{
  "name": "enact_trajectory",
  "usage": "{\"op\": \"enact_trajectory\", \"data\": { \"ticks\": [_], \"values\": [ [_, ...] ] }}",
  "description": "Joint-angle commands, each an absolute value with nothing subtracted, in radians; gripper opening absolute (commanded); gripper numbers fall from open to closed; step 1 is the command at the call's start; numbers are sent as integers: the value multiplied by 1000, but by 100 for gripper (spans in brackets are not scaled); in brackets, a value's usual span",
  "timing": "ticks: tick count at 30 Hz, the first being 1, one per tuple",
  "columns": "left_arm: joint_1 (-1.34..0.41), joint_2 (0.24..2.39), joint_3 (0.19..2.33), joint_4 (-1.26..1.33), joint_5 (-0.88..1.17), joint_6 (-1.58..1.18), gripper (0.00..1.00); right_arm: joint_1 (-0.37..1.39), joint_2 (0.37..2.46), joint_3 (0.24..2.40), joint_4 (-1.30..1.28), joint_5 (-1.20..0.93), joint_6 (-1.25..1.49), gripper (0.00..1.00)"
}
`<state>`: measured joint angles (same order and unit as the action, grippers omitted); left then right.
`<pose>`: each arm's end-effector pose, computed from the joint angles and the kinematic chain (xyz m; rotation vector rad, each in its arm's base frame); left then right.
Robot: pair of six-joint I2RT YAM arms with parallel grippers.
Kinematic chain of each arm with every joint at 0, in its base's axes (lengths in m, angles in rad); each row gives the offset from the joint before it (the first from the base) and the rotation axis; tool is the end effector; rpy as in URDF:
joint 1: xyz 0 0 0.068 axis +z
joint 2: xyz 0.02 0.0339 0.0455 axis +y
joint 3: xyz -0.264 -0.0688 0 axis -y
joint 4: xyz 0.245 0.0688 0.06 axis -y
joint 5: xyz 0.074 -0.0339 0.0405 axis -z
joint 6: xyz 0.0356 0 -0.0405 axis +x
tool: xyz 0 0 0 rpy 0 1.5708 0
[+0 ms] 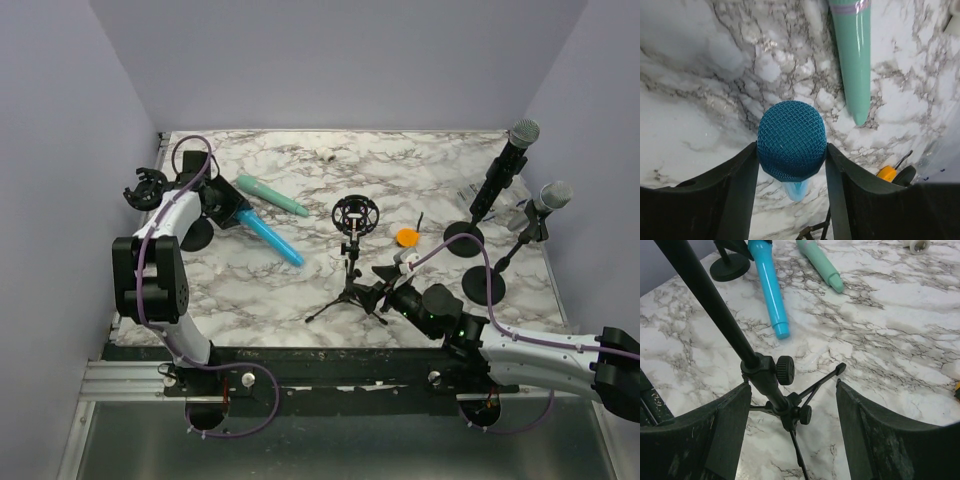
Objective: Remove the microphone from the stand
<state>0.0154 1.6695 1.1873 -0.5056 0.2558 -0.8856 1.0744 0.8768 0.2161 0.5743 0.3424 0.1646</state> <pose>0.3507 -0.0036 0.2252 -1.0601 2.4261 -0.6431 0.1003 0.1601 0.2042 -0.4968 1.6195 0.6554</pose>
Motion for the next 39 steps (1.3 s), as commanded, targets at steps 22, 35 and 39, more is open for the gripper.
{"op": "enact_trajectory", "data": {
  "ticks": [22,35,39],
  "values": [
    [136,1937,1353,-428,319,-965,31,1079,904,225,601,314,144,71],
    [154,1966,1376,-437,337,-953,58,1078,893,221,599,321,141,70],
    [161,1970,1373,-435,349,-959,59,1079,881,216,597,327,142,71]
  ]
}}
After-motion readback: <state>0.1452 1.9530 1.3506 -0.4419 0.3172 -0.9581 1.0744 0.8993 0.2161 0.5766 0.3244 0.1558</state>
